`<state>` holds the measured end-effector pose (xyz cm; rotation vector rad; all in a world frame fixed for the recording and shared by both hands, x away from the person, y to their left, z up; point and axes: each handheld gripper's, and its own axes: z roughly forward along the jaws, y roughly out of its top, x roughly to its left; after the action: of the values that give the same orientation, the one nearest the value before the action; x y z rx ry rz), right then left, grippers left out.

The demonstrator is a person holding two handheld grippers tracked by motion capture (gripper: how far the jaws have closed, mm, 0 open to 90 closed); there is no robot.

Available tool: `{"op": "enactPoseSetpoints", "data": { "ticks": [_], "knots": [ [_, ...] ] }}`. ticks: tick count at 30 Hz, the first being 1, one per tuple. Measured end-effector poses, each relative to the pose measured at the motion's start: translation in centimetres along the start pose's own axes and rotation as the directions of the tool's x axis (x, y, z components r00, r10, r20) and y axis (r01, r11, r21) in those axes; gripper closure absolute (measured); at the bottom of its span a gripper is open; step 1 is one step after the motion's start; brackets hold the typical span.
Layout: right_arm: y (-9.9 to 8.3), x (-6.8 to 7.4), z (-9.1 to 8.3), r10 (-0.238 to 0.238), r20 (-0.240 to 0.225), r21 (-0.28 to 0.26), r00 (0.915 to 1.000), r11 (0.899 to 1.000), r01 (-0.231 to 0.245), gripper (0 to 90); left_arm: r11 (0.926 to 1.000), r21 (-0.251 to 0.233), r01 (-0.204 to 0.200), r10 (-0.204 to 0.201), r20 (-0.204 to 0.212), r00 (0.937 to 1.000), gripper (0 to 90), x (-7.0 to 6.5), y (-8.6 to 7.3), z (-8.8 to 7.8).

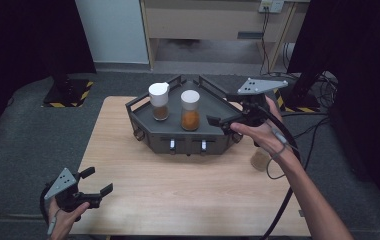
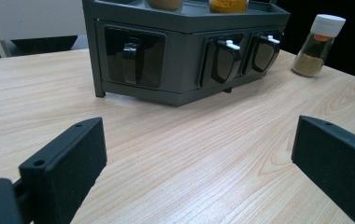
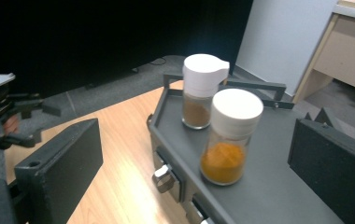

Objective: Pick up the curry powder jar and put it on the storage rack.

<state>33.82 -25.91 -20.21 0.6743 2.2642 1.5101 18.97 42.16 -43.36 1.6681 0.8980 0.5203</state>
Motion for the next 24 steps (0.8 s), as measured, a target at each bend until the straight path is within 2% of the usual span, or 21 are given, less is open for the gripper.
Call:
{"op": "enactPoseSetpoints", "data": {
  "ticks": [9,16,24],
  "knots": [
    [-2.1,1.6,-1.1,-0.037,-0.032,-0.016,0.9988,0.999,0.036,3.7,1.0,0.0,0.001,-0.001,-0.001,1.0,2.0,0.0,0.0,0.0],
    [-4.1,2.5,-1.6,-0.062,-0.039,-0.018,0.9973,0.998,0.061,3.5,1.0,0.001,0.002,-0.002,-0.003,1.0,2.0,-0.1,0.0,0.0],
    [-7.1,3.0,-1.8,-0.053,-0.052,-0.012,0.9972,0.999,0.053,3.4,1.0,0.001,0.0,0.0,0.004,1.0,2.0,0.0,0.0,0.1]
  ]
}}
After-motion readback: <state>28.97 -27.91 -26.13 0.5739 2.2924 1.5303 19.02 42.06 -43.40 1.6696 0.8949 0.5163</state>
